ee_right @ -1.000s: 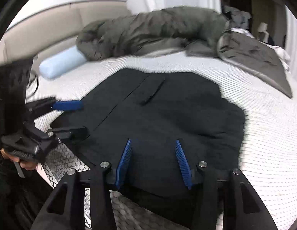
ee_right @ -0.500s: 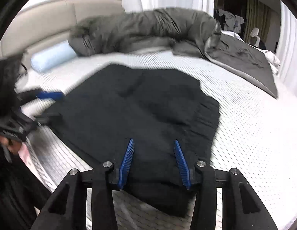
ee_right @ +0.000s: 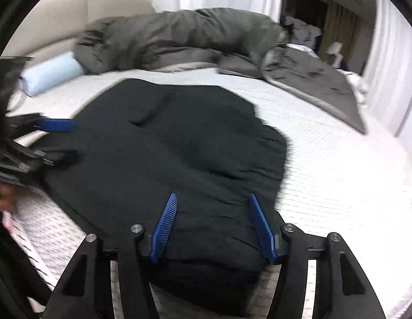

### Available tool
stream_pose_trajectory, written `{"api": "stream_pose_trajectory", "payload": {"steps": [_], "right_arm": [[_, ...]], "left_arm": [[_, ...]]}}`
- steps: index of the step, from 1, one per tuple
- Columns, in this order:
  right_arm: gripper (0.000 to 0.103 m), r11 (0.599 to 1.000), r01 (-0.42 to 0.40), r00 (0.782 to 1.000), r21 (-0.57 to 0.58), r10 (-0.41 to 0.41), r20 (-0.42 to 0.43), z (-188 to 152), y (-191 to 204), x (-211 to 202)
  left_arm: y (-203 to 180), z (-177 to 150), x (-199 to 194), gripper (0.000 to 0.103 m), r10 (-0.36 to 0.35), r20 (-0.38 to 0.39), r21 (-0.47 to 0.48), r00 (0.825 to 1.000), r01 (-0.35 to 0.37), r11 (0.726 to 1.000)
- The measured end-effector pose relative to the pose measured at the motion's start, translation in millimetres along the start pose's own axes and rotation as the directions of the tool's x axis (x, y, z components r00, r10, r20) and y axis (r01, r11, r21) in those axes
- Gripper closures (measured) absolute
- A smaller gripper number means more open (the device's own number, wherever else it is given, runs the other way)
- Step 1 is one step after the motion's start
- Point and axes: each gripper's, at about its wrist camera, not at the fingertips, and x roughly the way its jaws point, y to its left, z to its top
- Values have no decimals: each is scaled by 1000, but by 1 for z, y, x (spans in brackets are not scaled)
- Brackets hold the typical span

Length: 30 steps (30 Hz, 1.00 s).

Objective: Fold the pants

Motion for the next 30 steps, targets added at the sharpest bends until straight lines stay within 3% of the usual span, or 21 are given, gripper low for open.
{"api": "stream_pose_trajectory", "payload": {"steps": [5, 9, 11, 14, 17, 22, 26, 30], "right_arm": [[32, 992, -108, 993, 66, 104, 55, 25, -1, -6], [32, 994, -108, 994, -21, 109, 5, 48, 22, 18], [32, 992, -114, 991, -52, 109, -76, 49, 28, 39], [37, 992, -106, 990, -71, 98, -106, 40, 17, 47], [45, 994, -91, 992, -56, 85, -92, 34, 2, 35], [44, 999, -38, 998, -8, 37, -56, 25, -11, 22], [40, 995, -97, 995, 23, 97, 10, 41, -9, 9], [36, 993, -115, 992, 4, 116, -45, 65, 0, 29]], "left_arm": [[1, 18, -14, 21, -22, 59, -42, 998, 24, 999], [-3, 36, 22, 21, 9, -44, 20, 999, -8, 1000], [-3, 36, 34, 21, 3, -88, 26, 996, 0, 1000], [5, 36, 34, 21, -29, -87, 6, 996, 30, 1000], [20, 32, 31, 21, -10, -83, -23, 997, 8, 1000], [28, 33, 24, 21, 32, -76, -54, 997, -36, 998], [20, 53, 13, 21, 25, -39, -63, 999, -28, 998], [9, 86, 33, 21, 38, -56, -9, 998, -39, 999]]}}
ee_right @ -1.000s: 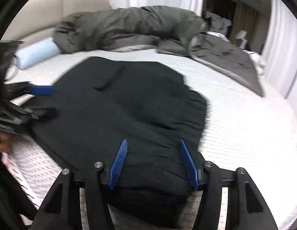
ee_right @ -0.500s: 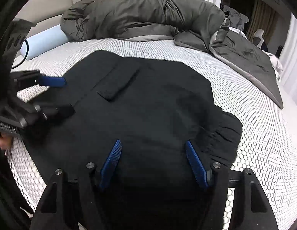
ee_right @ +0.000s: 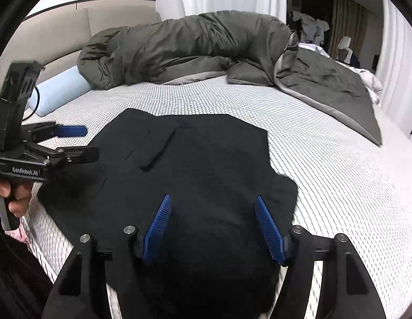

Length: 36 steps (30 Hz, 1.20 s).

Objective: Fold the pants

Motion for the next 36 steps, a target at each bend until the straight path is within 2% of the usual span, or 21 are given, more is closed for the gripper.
{"api": "stream_pose_trajectory", "payload": {"steps": [1, 3, 6, 9, 13, 16, 18, 20, 21, 22, 24, 26, 28, 31, 33, 35, 36], "right_arm": [[36, 1000, -1, 1000, -26, 1, -26, 9, 3, 9], [36, 995, -10, 997, -98, 2, -82, 21, 8, 28], [36, 988, -7, 983, -157, -22, -181, 23, 6, 58], [36, 989, -35, 978, -145, 4, -207, 16, -2, 64], [37, 981, -48, 980, -188, 9, -200, 7, -14, 47], [37, 977, -23, 984, -214, -15, -178, 1, -13, 38], [36, 978, -23, 988, -206, -9, -151, 4, -7, 28], [36, 981, -72, 993, -181, 53, -104, 14, 2, 19], [36, 982, -93, 992, -165, 78, -97, 22, 6, 21], [35, 985, -82, 992, -149, 67, -107, 31, 9, 28], [35, 994, -31, 991, -103, 17, -132, 40, 6, 49], [35, 999, -17, 979, -44, 8, -204, 39, 3, 75], [35, 999, -2, 975, -52, -10, -224, 35, 6, 88], [35, 993, 51, 972, -109, -75, -224, 32, 6, 88], [35, 977, 159, 958, -143, -188, -216, 30, -12, 84], [35, 979, 185, 953, -79, -199, -227, 27, -40, 81], [35, 986, 160, 960, -39, -165, -226, 26, -50, 78]], "left_arm": [[-2, 7, 9, 21, -11, -23, 5, 1000, 11, 1000], [-6, 13, 34, 21, -34, -119, 20, 992, 37, 999], [-13, 4, 50, 20, -6, -175, 96, 985, 23, 995], [-6, 3, 48, 18, -11, -165, 69, 986, 23, 997], [4, 0, 43, 15, -29, -148, 24, 989, 33, 999], [6, -5, 30, 15, -13, -121, 17, 993, 15, 1000], [8, -2, 18, 16, -59, -84, -7, 995, 58, 998], [4, 5, 9, 16, -98, -43, 0, 994, 98, 995], [1, 9, 10, 16, -85, -36, 18, 996, 86, 996], [-3, 12, 13, 16, -59, -36, 29, 998, 60, 998], [-2, 18, 30, 25, -35, -67, -9, 997, 35, 999], [6, 23, 50, 40, -11, -115, -67, 993, 3, 998], [8, 24, 57, 49, 29, -124, -68, 992, -37, 997], [13, 26, 58, 56, 40, -121, -81, 992, -50, 995], [22, 24, 55, 57, 38, -110, -99, 993, -49, 994], [34, 20, 48, 57, 37, -106, -130, 994, -51, 990], [40, 18, 43, 57, 28, -100, -149, 995, -42, 988]]}}
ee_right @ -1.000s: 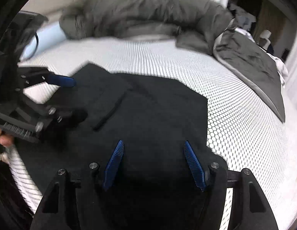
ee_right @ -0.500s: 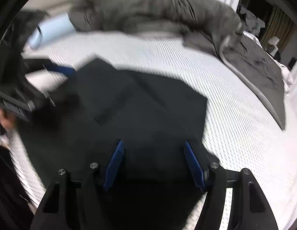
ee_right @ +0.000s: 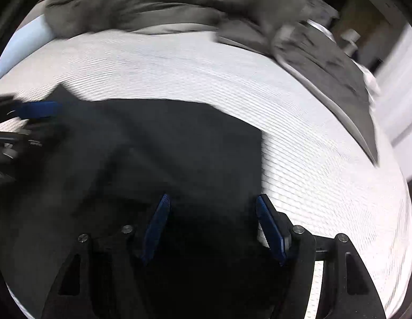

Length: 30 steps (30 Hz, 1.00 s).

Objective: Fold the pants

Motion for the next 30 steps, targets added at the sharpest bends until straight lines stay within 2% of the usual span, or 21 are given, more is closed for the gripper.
{"api": "stream_pose_trajectory", "payload": {"steps": [3, 5, 7, 9, 11, 12, 14, 15, 17, 18, 19, 20, 23, 25, 28, 30], "right_arm": [[35, 983, -148, 989, 105, 147, 22, -11, -36, -10], [35, 970, -196, 980, 146, 191, 48, -17, -54, -19], [35, 931, -290, 957, 223, 282, 70, -31, -76, -22], [35, 847, -423, 905, 323, 415, 96, -50, -96, -18], [38, 785, -497, 862, 371, 494, 109, -70, -105, -13], [39, 736, -548, 827, 397, 549, 123, -80, -110, -9], [46, 670, -608, 778, 426, 611, 150, -88, -111, -5], [47, 645, -633, 754, 428, 638, 153, -93, -110, -6], [49, 637, -664, 730, 392, 667, 151, -100, -100, -9], [50, 640, -664, 730, 386, 667, 151, -100, -98, -8], [58, 634, -668, 726, 390, 671, 151, -98, -95, -4], [66, 628, -668, 722, 399, 676, 147, -95, -90, 1], [73, 681, -624, 772, 383, 613, 166, -75, -80, 5], [75, 712, -597, 799, 368, 571, 190, -64, -79, -1], [76, 765, -530, 848, 366, 485, 214, -45, -77, 1], [76, 764, -514, 858, 391, 459, 230, -37, -78, 9]], "left_arm": [[25, -6, -18, 57, -23, 31, -64, 999, 25, 998], [50, -10, -24, 57, -43, 34, -139, 998, 47, 989], [72, -19, -23, 57, -106, 15, -211, 994, 107, 972], [88, -31, -15, 57, -179, -25, -262, 983, 167, 951], [96, -43, -10, 57, -250, -49, -279, 967, 227, 933], [98, -48, -10, 57, -272, -52, -286, 961, 247, 926], [100, -55, -10, 57, -329, -63, -297, 942, 297, 907], [99, -58, -13, 57, -354, -69, -301, 933, 319, 899], [96, -65, -14, 57, -407, -81, -304, 910, 366, 880], [93, -69, -14, 57, -424, -87, -302, 902, 381, 874], [88, -69, -13, 58, -427, -92, -297, 900, 384, 874], [84, -70, -13, 63, -420, -92, -286, 903, 380, 879], [81, -64, -13, 70, -397, -68, -285, 915, 364, 887], [78, -53, -12, 72, -362, -55, -265, 931, 336, 904], [79, -34, -2, 72, -314, -23, -279, 949, 295, 914], [86, -26, 12, 72, -290, -11, -326, 957, 271, 906]]}}
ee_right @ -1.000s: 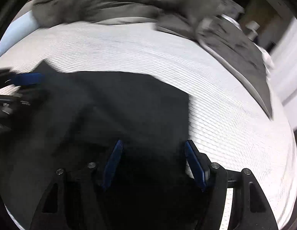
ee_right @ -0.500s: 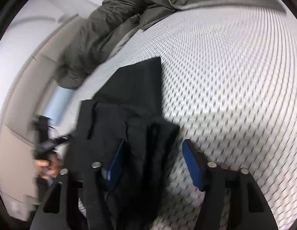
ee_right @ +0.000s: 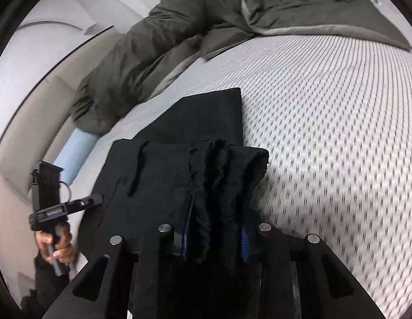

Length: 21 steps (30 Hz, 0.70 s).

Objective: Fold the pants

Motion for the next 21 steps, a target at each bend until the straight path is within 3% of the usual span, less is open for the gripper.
{"api": "stream_pose_trajectory", "payload": {"steps": [4, 7, 9, 11, 14, 19, 21], "right_arm": [[66, 998, 8, 1000, 57, -6, -28, 8, -15, 7], [45, 996, 37, 999, 77, -37, -4, 9, -17, -15], [44, 997, 64, 997, 52, -66, 38, 4, -14, -38], [37, 993, 118, 991, -1, -118, 62, -4, -2, -55], [37, 986, 155, 986, -67, -150, 78, -27, 13, -74], [37, 979, 157, 987, -127, -153, 38, -61, 24, -73], [38, 967, 191, 981, -169, -192, 13, -68, 27, -62]], "left_arm": [[4, 4, 0, 70, 11, 10, -18, 1000, -11, 1000], [-12, -5, -12, 67, 109, 51, 64, 993, -112, 992], [-25, -20, -23, 54, 168, 104, 120, 980, -181, 976], [-40, -34, -31, 33, 210, 148, 161, 967, -233, 959], [-62, -63, -43, 25, 243, 197, 216, 950, -284, 934], [-96, -91, -42, 22, 229, 238, 281, 944, -293, 914], [-108, -100, -35, 22, 263, 244, 327, 933, -334, 884]]}}
